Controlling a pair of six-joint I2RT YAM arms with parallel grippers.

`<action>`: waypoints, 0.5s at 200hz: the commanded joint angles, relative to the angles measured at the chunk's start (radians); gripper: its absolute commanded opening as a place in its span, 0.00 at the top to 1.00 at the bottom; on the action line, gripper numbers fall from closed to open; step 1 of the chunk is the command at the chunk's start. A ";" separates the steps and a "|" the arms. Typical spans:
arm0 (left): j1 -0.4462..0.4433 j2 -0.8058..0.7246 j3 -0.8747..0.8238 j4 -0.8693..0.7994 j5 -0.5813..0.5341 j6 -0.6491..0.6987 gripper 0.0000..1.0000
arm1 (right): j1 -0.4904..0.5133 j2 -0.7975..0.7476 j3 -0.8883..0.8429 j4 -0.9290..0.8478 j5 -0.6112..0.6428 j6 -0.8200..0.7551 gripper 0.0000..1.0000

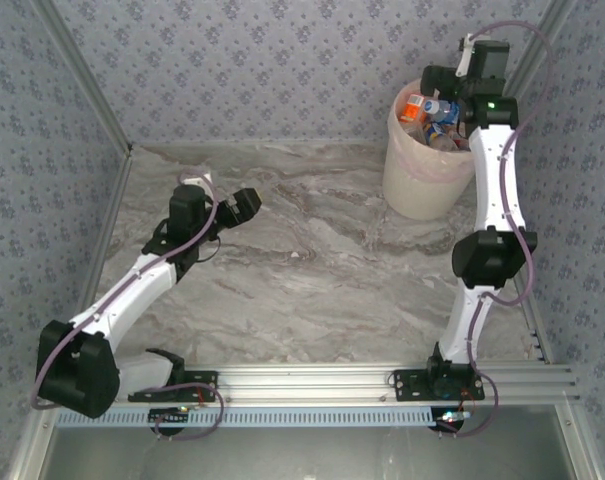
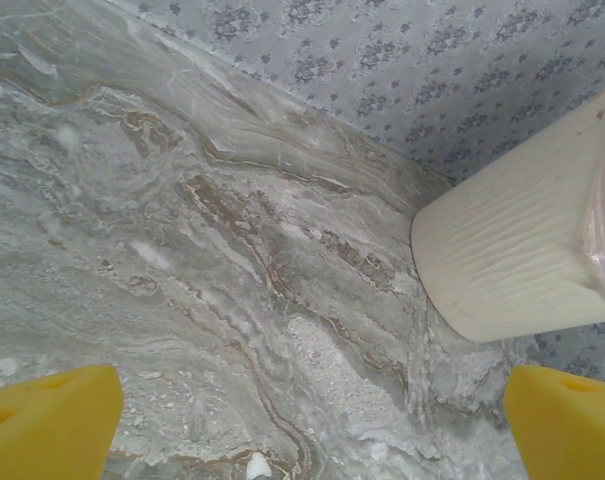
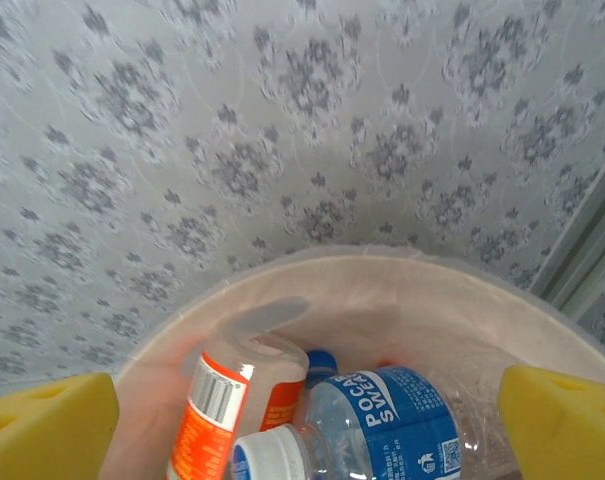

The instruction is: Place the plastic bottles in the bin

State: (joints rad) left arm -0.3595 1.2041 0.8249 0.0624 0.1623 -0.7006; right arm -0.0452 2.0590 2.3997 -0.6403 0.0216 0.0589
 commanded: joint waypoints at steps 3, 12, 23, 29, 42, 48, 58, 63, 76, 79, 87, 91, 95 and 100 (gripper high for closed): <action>0.015 -0.044 -0.029 -0.021 -0.032 -0.014 0.02 | 0.001 0.119 0.069 -0.105 0.100 -0.022 0.05; 0.020 -0.050 -0.034 -0.023 -0.035 -0.016 0.02 | 0.001 0.147 0.098 -0.124 0.134 -0.027 0.07; 0.026 -0.052 -0.035 -0.028 -0.035 -0.017 0.02 | 0.002 0.167 0.123 -0.135 0.175 -0.042 0.08; 0.028 -0.054 -0.032 -0.030 -0.034 -0.017 0.02 | 0.001 0.171 0.130 -0.137 0.195 -0.047 0.08; 0.030 -0.054 -0.029 -0.036 -0.035 -0.013 0.02 | 0.002 0.163 0.130 -0.137 0.210 -0.042 0.09; 0.030 -0.054 -0.028 -0.036 -0.035 -0.013 0.02 | 0.000 0.158 0.129 -0.136 0.213 -0.039 0.10; 0.031 -0.054 -0.029 -0.035 -0.034 -0.015 0.02 | -0.002 0.147 0.128 -0.135 0.213 -0.041 0.11; 0.031 -0.052 -0.029 -0.035 -0.035 -0.016 0.02 | 0.000 0.139 0.125 -0.132 0.212 -0.045 0.11; 0.031 -0.049 -0.029 -0.035 -0.035 -0.020 0.02 | 0.000 0.116 0.116 -0.124 0.194 -0.051 0.10; 0.031 -0.050 -0.030 -0.035 -0.036 -0.020 0.02 | 0.000 0.105 0.110 -0.117 0.181 -0.054 0.10; 0.032 -0.051 -0.030 -0.037 -0.038 -0.022 0.02 | -0.001 0.081 0.091 -0.101 0.154 -0.054 0.09; 0.033 -0.052 -0.029 -0.039 -0.040 -0.023 0.02 | -0.001 0.064 0.081 -0.092 0.138 -0.053 0.09; 0.034 -0.053 -0.029 -0.041 -0.042 -0.023 0.02 | -0.001 0.049 0.067 -0.082 0.120 -0.053 0.09; 0.035 -0.056 -0.028 -0.046 -0.045 -0.022 0.02 | 0.000 0.027 0.051 -0.071 0.104 -0.049 0.08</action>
State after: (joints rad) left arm -0.3328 1.1725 0.7929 0.0250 0.1394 -0.7090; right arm -0.0330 2.2032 2.4889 -0.7300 0.1638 0.0254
